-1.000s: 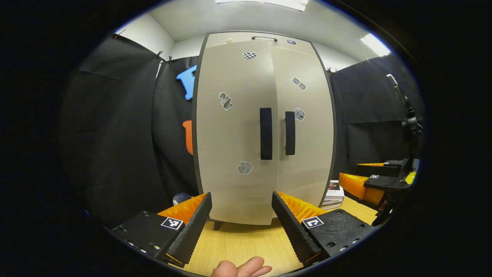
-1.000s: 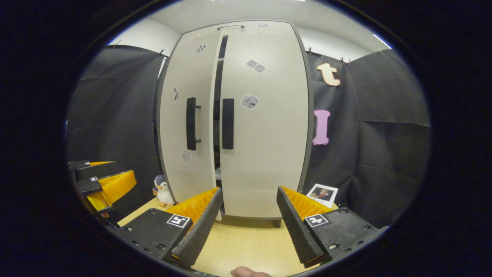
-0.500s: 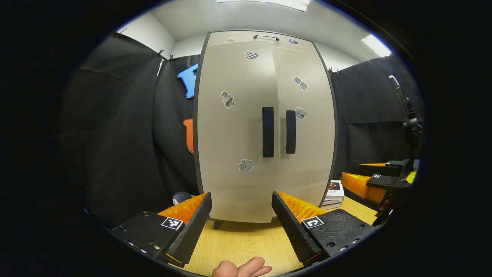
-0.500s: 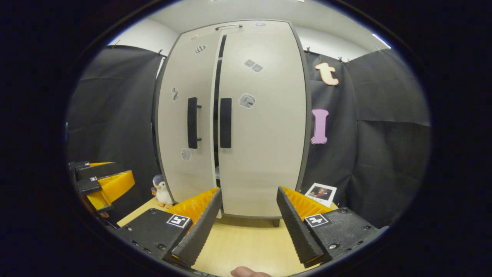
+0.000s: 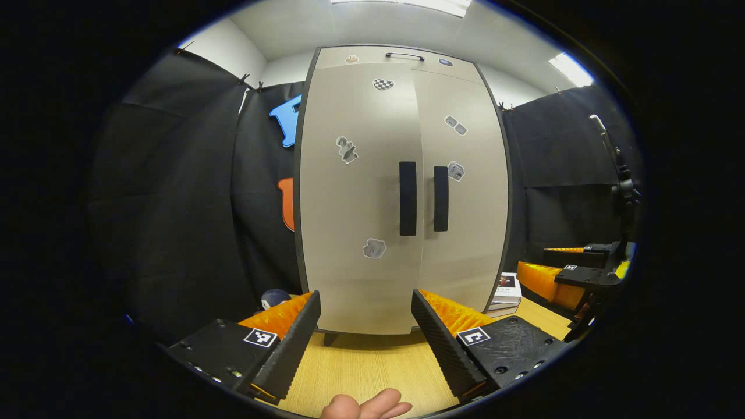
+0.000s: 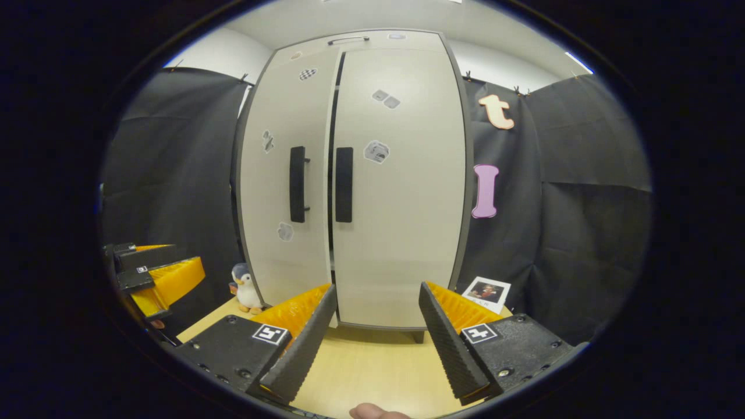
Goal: Grab one shoe with the right hand and put it into the shoe cabinet, grab the other shoe with the left hand and put it into the shoe cabinet; then close the right door with the right hand and the left door with the left hand.
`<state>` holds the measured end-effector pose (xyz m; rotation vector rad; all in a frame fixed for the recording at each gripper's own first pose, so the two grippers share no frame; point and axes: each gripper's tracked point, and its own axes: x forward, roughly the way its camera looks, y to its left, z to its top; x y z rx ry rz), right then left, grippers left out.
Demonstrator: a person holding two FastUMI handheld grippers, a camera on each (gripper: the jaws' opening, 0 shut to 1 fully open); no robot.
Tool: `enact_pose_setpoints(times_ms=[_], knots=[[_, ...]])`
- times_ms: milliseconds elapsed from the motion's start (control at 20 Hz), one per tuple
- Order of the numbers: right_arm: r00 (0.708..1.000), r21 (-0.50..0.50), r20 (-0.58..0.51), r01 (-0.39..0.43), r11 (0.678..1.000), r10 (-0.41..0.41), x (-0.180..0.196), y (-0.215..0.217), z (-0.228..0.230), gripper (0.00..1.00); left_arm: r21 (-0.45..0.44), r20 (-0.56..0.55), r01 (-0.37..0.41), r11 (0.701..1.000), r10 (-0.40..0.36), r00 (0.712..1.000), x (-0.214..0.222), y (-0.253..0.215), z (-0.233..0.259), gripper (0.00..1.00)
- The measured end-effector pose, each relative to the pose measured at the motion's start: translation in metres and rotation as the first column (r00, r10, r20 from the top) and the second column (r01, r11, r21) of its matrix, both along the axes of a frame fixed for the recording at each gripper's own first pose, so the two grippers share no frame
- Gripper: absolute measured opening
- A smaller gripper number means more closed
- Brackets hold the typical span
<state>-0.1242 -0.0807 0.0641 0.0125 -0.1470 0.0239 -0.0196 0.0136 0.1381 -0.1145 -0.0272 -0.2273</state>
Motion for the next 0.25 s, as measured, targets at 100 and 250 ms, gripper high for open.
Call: enact_pose_setpoints(times_ms=[100,250], knots=[[1.000,0.002,-0.003,-0.001,1.000,0.001,-0.0001,0.0001,-0.0003,0.94,0.001,0.000,-0.003,1.000,0.003,1.000,-0.0004,0.0002,0.0001,0.96],[1.000,0.005,0.001,0.000,1.000,0.000,-0.0004,-0.0008,-0.0002,0.92,0.007,-0.005,-0.001,1.000,0.001,1.000,-0.0001,-0.0002,-0.0025,0.96]])
